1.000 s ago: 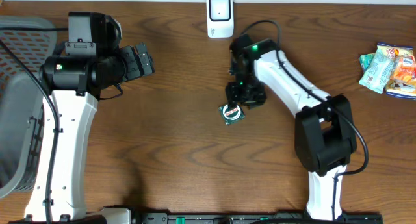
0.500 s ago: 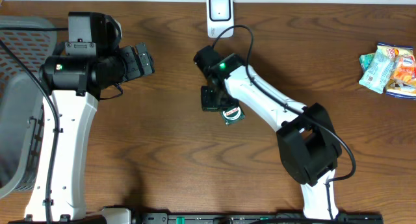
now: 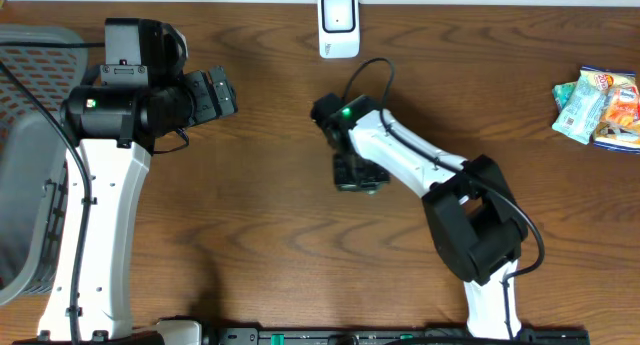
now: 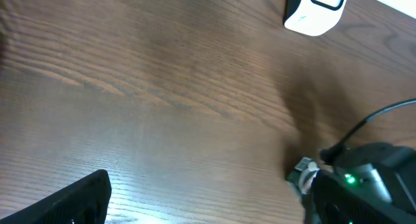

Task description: Scan the item barcode

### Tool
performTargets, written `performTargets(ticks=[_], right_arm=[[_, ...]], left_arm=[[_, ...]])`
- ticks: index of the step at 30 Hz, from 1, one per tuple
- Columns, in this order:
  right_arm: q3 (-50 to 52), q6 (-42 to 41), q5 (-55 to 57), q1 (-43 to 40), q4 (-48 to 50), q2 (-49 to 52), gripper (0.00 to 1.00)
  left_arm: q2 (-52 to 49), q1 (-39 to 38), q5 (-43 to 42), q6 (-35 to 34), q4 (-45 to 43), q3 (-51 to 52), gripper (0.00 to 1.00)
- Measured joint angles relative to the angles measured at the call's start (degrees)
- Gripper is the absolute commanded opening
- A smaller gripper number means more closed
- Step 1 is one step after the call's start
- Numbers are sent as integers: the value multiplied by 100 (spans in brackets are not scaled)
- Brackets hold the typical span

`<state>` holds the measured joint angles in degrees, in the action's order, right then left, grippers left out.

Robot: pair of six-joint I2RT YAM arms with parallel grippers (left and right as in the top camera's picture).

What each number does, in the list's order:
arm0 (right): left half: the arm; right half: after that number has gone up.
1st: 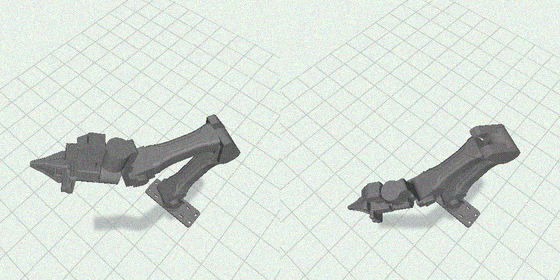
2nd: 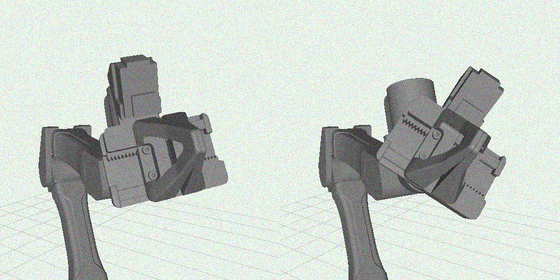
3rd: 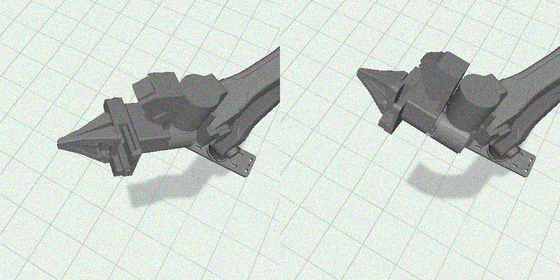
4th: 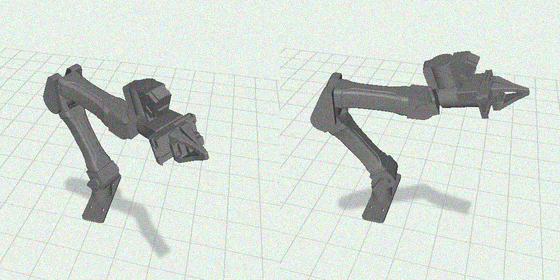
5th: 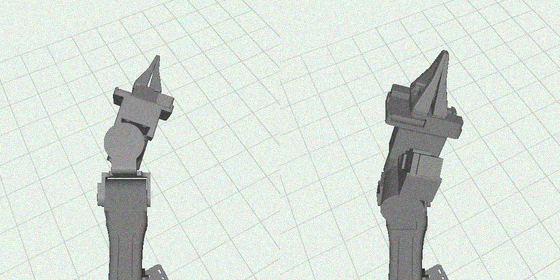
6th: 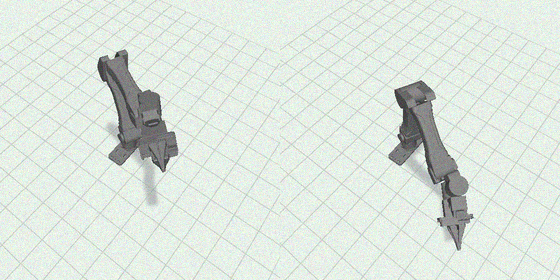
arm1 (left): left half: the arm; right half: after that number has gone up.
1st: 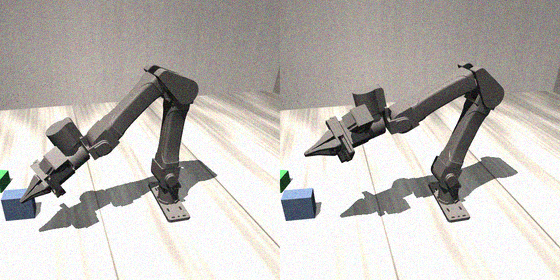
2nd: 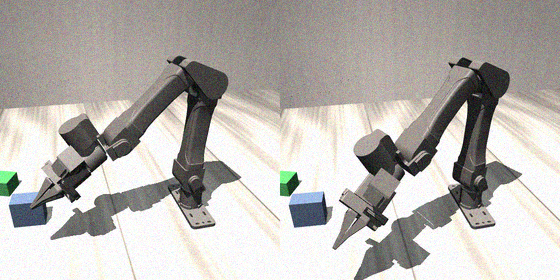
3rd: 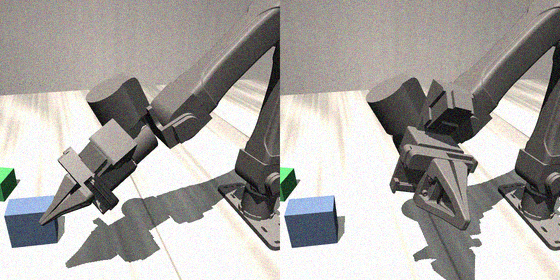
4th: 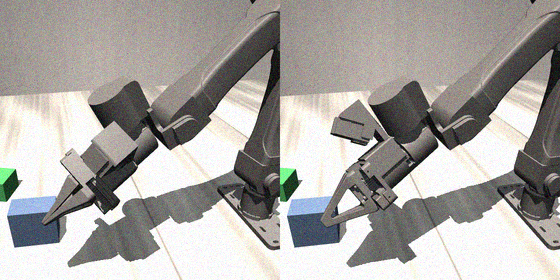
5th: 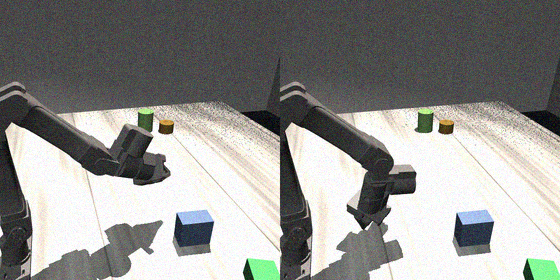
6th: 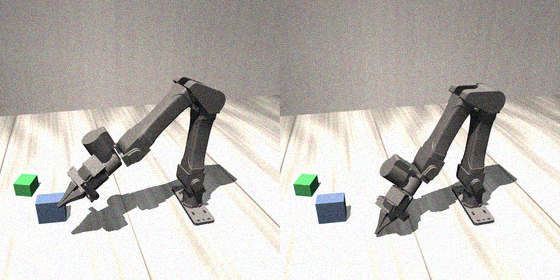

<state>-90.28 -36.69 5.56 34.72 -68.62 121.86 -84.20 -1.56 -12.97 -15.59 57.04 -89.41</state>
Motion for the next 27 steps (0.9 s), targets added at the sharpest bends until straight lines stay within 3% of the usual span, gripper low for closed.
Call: performTargets(ticks=[8,11,14,15,18,27], right_arm=[[-654,184,560,-1309,-577,46,3],[-944,592,13,-1687,-518,46,19],[-955,962,-745,-1808,-485,46,89],[-944,1060,-955,-1786,-468,46,99],[-846,1134,-1287,-1591,-365,46,99],[-173,125,-752,-1095,52,46,99]], left_arm=[[0,2,0,0,0,0,97],[0,0,0,0,0,0,98],[0,0,0,0,2,0,98],[0,0,0,0,0,0,98],[0,0,0,0,2,0,98],[0,0,0,0,0,0,98]])
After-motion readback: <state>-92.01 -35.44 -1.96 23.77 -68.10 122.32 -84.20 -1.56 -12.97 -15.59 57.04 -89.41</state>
